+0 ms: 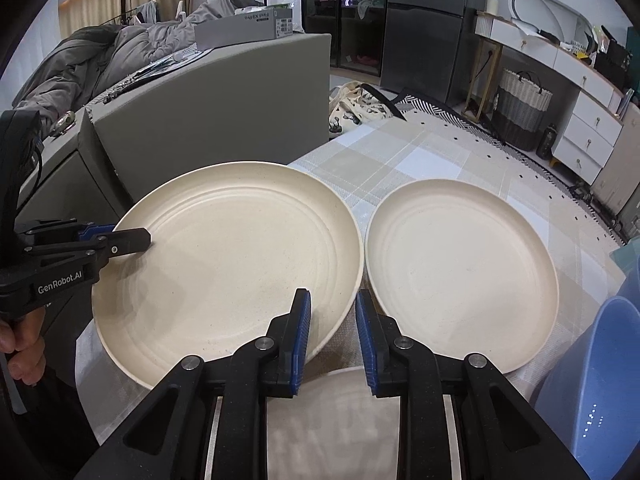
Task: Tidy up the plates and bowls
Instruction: 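Lift the cream plate with both grippers and carry it over another cream plate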
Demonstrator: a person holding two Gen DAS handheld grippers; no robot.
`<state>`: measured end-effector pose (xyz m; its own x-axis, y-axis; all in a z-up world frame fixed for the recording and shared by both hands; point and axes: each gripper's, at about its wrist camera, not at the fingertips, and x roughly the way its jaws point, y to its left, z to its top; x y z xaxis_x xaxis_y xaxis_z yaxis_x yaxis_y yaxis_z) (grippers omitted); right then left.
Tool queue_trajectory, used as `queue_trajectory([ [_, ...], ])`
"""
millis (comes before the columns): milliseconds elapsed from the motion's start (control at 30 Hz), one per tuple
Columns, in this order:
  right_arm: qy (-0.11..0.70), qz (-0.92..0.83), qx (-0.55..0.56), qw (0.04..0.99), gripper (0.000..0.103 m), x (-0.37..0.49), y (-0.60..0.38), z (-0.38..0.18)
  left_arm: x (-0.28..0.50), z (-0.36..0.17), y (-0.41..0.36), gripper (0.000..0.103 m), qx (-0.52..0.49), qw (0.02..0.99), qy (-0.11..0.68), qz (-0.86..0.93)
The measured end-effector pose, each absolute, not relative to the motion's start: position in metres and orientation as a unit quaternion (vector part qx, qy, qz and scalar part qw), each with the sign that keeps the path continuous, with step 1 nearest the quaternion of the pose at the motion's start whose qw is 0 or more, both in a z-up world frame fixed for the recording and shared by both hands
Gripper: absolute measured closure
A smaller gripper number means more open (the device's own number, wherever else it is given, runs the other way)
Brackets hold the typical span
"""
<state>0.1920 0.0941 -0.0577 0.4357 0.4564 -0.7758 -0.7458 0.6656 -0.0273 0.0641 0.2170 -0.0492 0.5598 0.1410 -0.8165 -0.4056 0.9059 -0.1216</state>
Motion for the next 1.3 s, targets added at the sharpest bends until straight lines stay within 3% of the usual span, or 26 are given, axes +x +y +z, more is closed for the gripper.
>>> queue_trajectory([
  [733,0.331,0.336,-0.166,0.866,0.08,0.153,0.021,-0.007,0.057,-0.01,0.169,0.087,-0.124,0.901,0.396,0.124],
  [1300,0.327,0.312,-0.152,0.879,0.08,0.125,-0.042,-0.006,0.055,-0.005,0.125,0.087,-0.095,0.909,0.392,0.101],
])
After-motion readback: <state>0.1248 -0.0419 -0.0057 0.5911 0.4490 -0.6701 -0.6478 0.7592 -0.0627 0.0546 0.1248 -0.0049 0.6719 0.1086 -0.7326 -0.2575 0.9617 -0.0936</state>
